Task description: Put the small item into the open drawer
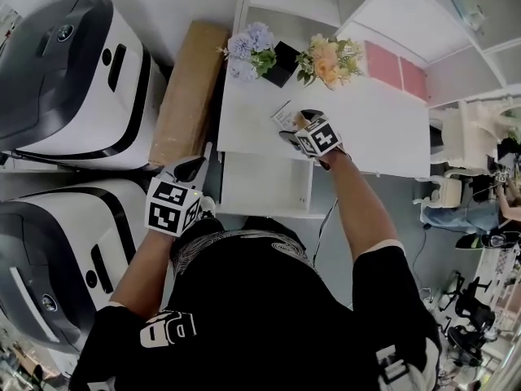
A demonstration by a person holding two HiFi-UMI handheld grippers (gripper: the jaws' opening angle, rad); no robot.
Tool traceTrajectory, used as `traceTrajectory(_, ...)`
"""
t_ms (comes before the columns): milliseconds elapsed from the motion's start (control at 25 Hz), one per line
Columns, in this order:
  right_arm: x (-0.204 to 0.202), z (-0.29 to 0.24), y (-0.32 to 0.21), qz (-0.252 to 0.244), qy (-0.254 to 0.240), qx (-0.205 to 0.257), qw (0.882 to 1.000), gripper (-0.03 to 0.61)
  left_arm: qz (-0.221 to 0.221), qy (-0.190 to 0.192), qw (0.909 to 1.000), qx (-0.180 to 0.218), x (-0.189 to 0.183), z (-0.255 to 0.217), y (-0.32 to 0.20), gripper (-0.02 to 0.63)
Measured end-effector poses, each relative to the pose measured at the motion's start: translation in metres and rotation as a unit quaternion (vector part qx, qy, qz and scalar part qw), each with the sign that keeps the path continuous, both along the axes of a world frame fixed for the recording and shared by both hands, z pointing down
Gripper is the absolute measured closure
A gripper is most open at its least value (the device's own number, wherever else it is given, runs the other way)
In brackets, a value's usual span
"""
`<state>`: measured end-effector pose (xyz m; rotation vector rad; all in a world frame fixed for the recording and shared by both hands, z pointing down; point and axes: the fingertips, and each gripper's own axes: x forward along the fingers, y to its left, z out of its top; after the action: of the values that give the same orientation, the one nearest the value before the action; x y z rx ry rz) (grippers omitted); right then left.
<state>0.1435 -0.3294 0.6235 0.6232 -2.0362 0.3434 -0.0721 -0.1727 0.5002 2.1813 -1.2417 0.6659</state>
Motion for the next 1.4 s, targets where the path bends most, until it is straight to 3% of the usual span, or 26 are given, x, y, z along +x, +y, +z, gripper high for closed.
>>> traceTrajectory(280,0.021,-0.02,0.021,0.127,-0.078,-0.005,0.989,0.172,0.04,0.004,0.9992,-0.006,0.015,0.007,-0.002,0.6)
traceTrajectory(600,0.018,-0.02,0.074,0.157,-0.119,-0.016,0.98,0.172,0.084,-0.005,0.9962,-0.021,0.033,0.024,-0.001,0.6)
traceTrajectory(1000,-0.007,0.031,0.165,0.106,-0.098,-0.072,0.987,0.172,0.132,-0.018,0.9897,-0.052,0.058,0.051,0.015,0.6)
traceTrajectory(1240,-0.014,0.067,0.183,0.021,-0.016,-0.071,0.997,0.172,0.137,-0.021,0.9881,-0.066,0.064,0.059,0.025,0.6)
traceTrajectory(1400,-0.02,0.094,0.181,-0.038,0.04,-0.071,0.996,0.172,0.125,-0.026,0.9887,-0.078,0.057,0.068,0.031,0.6)
